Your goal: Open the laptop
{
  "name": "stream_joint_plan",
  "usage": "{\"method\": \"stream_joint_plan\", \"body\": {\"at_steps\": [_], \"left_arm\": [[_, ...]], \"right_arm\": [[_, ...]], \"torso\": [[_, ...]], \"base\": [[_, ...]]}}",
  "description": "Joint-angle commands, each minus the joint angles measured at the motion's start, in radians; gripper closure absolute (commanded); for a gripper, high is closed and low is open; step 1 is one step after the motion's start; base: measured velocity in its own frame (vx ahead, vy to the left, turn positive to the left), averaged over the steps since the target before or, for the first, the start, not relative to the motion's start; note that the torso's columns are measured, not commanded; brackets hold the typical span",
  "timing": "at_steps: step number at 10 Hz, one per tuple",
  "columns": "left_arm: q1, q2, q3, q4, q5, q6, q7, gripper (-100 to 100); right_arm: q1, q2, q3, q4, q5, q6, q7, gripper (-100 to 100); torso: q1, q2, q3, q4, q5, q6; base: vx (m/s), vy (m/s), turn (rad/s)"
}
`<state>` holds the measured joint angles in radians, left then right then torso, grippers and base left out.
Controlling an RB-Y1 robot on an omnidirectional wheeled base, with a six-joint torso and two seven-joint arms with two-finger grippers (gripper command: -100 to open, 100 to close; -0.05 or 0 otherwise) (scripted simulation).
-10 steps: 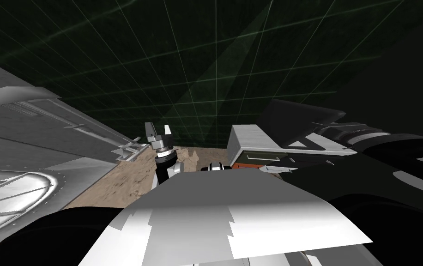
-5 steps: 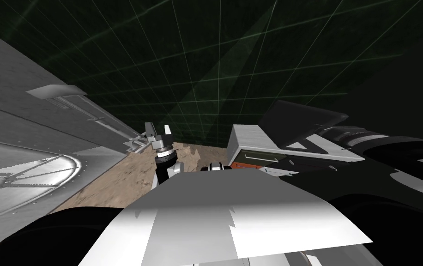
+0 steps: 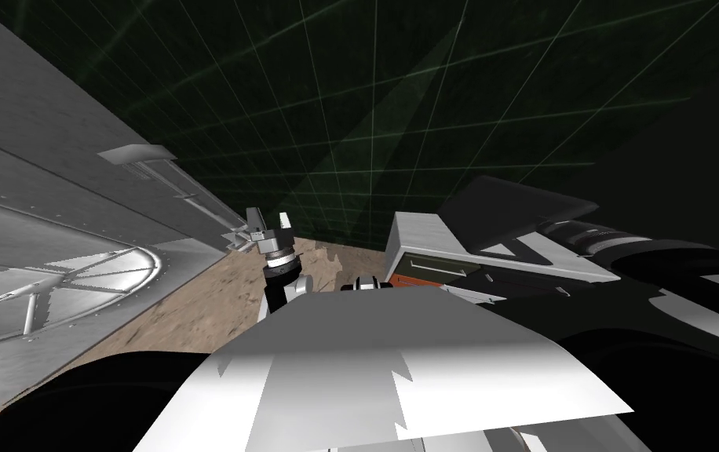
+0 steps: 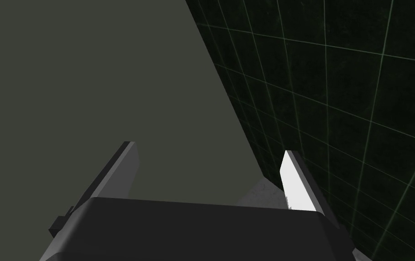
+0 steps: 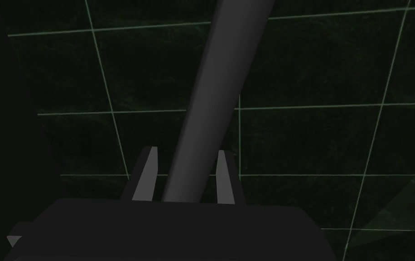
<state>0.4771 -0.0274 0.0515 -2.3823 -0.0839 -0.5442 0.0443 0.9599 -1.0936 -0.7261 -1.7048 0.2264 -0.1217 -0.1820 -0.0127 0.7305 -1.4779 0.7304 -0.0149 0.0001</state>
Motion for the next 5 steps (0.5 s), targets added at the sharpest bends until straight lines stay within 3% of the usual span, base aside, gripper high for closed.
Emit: {"method": "stream_joint_plan", "body": {"at_steps": [1, 2, 5], "left_arm": [[0.000, 0.000, 0.000, 0.000, 0.000, 0.000, 0.000, 0], [0.000, 0.000, 0.000, 0.000, 0.000, 0.000, 0.000, 0], [0.000, 0.000, 0.000, 0.000, 0.000, 0.000, 0.000, 0]], "right_arm": [[-0.007, 0.001, 0.012, 0.015, -0.017, -0.002, -0.018, 100], [-0.032, 0.028, 0.047, 0.038, -0.045, -0.021, -0.044, 100], [-0.067, 0.070, 0.102, 0.071, -0.083, -0.047, -0.076, 100]], "torso": [[-0.001, 0.000, 0.000, 0.000, -0.001, -0.001], [0.003, -0.001, -0.001, 0.001, 0.004, -0.001], [0.000, -0.002, -0.001, 0.000, 0.000, -0.004]], "base": [[-0.038, -0.046, 0.021], [-0.046, -0.060, 0.063], [-0.049, -0.111, 0.085]]}}
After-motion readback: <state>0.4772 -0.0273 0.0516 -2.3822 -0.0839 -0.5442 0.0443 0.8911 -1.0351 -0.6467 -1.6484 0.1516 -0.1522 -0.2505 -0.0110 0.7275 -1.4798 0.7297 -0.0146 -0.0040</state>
